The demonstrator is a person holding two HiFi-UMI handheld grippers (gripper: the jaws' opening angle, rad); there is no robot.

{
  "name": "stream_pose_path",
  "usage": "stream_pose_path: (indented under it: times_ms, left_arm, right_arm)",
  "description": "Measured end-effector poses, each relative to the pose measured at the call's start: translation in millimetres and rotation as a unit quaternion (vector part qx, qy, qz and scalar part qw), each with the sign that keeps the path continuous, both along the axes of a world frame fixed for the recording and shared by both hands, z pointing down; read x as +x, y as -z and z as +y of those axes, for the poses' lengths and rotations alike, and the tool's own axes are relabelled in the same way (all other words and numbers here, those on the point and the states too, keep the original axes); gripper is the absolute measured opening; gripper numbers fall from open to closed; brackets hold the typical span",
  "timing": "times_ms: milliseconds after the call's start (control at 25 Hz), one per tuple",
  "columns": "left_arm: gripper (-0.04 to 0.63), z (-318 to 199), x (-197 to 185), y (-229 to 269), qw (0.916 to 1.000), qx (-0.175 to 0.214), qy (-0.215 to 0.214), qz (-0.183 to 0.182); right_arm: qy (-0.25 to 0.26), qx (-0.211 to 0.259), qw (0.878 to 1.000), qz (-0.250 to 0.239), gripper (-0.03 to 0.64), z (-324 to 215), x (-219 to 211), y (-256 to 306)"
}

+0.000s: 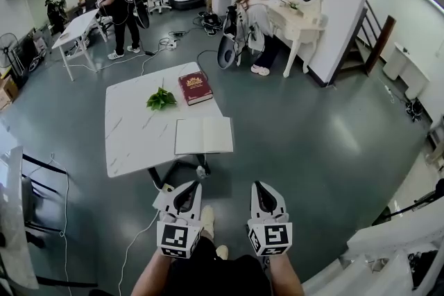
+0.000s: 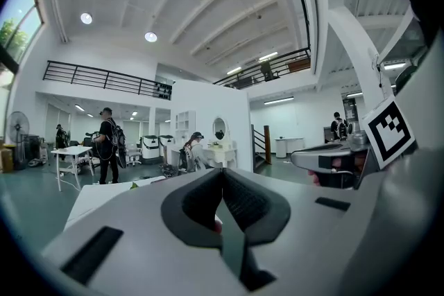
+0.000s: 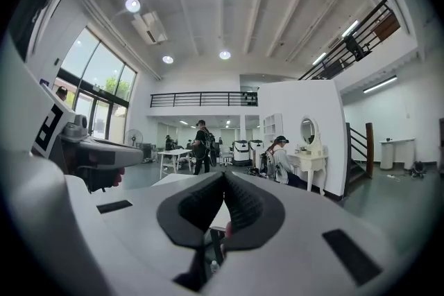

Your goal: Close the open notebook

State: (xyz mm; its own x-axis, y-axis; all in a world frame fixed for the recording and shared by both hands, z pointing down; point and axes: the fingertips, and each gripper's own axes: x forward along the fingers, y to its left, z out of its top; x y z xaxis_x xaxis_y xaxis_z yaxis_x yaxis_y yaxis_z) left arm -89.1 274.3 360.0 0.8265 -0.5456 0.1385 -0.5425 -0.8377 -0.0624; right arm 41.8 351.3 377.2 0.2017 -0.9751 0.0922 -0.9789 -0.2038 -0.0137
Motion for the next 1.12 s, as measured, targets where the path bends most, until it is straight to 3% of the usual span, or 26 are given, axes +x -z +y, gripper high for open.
stream_pose_path:
  times_ms: [240,600,1120]
  left_arm:
    - [0.025,-43.8,34.7,-16.3,0.9998,-0.011,-0.014,-0.005]
    - [0.025,-145.7,97.1,-39.1,0.999,-0.035,-0.017,-0.02]
    - [0.025,-268.3,153.9,-124.1,0.9914,-0.104,-0.017,-0.077]
  right_arm:
    - [-0.008,-0.009,1.0,-0.007,0.015,-41.5,33.4,-12.4]
    - [0.001,-0.033,0.999,-0.018,0.015,-146.5,89.5,-35.6]
    - [0.004,-0.118,0.99,-0.076,0.015,-267.3,149.5,-131.8]
